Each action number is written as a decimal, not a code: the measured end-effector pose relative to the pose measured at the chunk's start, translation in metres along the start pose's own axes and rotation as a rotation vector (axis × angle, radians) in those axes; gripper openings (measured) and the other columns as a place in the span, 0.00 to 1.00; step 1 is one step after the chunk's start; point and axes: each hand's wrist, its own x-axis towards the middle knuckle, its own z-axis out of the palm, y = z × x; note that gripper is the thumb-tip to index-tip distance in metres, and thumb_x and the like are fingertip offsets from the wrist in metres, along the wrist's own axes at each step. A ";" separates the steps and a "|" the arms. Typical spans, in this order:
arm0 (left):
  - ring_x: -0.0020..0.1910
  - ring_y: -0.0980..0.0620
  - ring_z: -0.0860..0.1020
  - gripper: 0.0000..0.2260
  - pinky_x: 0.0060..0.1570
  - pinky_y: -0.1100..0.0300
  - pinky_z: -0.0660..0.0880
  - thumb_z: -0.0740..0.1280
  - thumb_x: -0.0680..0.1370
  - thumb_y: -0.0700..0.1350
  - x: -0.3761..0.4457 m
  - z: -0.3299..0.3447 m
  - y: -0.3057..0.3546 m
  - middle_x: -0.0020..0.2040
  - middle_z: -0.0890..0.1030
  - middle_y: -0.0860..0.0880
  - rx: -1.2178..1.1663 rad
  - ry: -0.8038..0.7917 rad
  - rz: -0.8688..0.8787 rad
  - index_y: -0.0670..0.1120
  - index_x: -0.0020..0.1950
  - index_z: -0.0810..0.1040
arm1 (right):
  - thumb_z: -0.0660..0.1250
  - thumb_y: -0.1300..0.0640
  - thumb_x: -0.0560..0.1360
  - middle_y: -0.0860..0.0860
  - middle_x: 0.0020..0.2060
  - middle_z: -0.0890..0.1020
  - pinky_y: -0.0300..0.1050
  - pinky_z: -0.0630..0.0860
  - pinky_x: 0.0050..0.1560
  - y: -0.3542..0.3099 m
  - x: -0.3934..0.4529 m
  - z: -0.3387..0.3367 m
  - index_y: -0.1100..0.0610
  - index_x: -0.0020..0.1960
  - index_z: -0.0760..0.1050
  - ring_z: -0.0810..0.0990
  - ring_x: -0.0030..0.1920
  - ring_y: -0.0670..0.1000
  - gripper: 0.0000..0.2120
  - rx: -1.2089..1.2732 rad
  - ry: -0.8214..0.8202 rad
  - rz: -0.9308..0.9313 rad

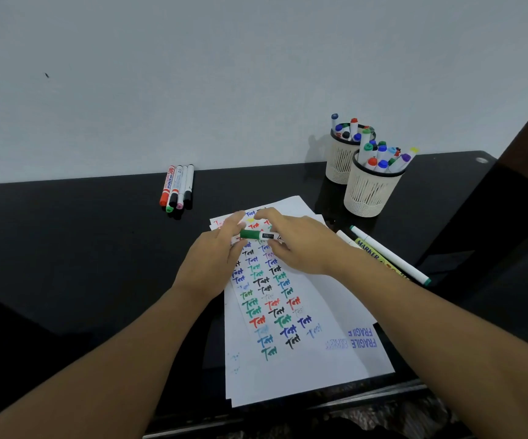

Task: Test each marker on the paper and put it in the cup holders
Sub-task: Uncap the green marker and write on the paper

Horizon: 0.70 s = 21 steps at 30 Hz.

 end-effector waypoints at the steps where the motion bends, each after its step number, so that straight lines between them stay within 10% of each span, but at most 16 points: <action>1: 0.47 0.61 0.74 0.27 0.44 0.70 0.69 0.64 0.83 0.54 0.000 0.000 0.000 0.54 0.77 0.59 -0.024 0.000 -0.009 0.56 0.80 0.59 | 0.58 0.50 0.85 0.50 0.67 0.80 0.47 0.76 0.49 -0.001 0.000 0.001 0.43 0.78 0.56 0.81 0.54 0.50 0.23 0.040 0.004 0.005; 8: 0.78 0.49 0.62 0.40 0.78 0.44 0.54 0.56 0.75 0.74 0.009 0.011 -0.010 0.78 0.66 0.52 0.189 -0.108 0.005 0.55 0.81 0.57 | 0.51 0.51 0.86 0.48 0.44 0.74 0.43 0.69 0.39 0.010 -0.001 0.006 0.31 0.81 0.48 0.74 0.43 0.46 0.28 0.039 0.066 0.106; 21: 0.82 0.50 0.49 0.40 0.79 0.44 0.44 0.47 0.72 0.79 0.014 0.014 -0.014 0.82 0.55 0.53 0.320 -0.256 -0.052 0.62 0.80 0.57 | 0.57 0.49 0.84 0.45 0.40 0.78 0.42 0.75 0.33 0.017 -0.005 0.015 0.37 0.79 0.57 0.78 0.37 0.47 0.25 0.073 0.119 0.191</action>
